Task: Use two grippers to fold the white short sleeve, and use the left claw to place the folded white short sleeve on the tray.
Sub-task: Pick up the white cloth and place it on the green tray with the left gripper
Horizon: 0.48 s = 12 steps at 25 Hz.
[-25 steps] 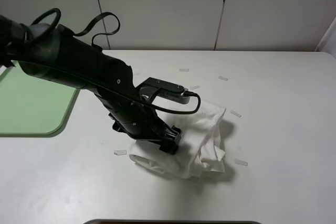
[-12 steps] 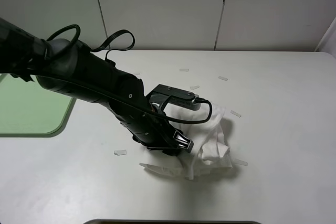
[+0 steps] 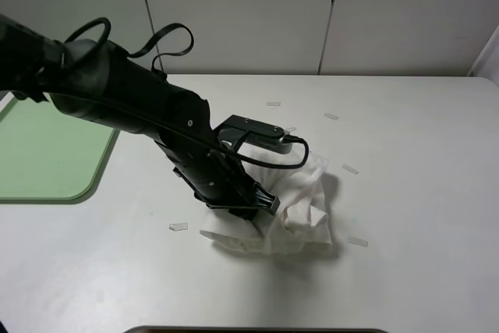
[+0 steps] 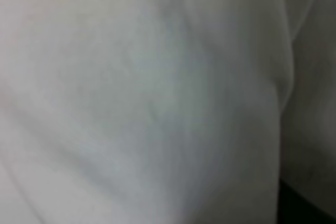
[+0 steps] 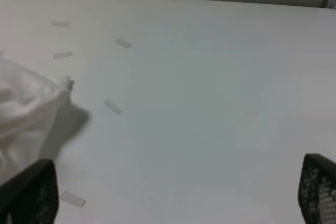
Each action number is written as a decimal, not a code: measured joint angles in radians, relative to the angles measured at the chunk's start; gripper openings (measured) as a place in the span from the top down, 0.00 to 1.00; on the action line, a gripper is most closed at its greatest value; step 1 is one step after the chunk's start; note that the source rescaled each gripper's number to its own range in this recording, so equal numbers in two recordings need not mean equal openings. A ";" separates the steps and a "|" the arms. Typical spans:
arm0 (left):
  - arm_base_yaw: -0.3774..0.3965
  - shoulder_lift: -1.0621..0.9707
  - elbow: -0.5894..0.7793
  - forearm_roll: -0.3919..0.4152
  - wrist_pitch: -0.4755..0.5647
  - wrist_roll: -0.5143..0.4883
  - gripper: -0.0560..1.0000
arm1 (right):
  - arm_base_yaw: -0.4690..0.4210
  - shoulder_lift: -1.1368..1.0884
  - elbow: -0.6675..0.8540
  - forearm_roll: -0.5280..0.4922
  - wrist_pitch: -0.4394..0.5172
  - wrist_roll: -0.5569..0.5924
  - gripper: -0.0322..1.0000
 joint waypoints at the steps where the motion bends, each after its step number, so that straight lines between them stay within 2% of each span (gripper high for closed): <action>1: 0.015 -0.005 -0.006 0.019 0.018 0.000 0.54 | 0.000 0.000 0.000 0.000 0.000 0.000 0.00; 7: 0.095 -0.019 -0.011 0.085 0.041 0.000 0.55 | 0.000 0.000 0.000 0.000 0.000 0.000 0.00; 12: 0.185 -0.026 -0.017 0.159 0.078 0.000 0.60 | 0.000 0.000 0.000 0.000 0.000 0.000 0.00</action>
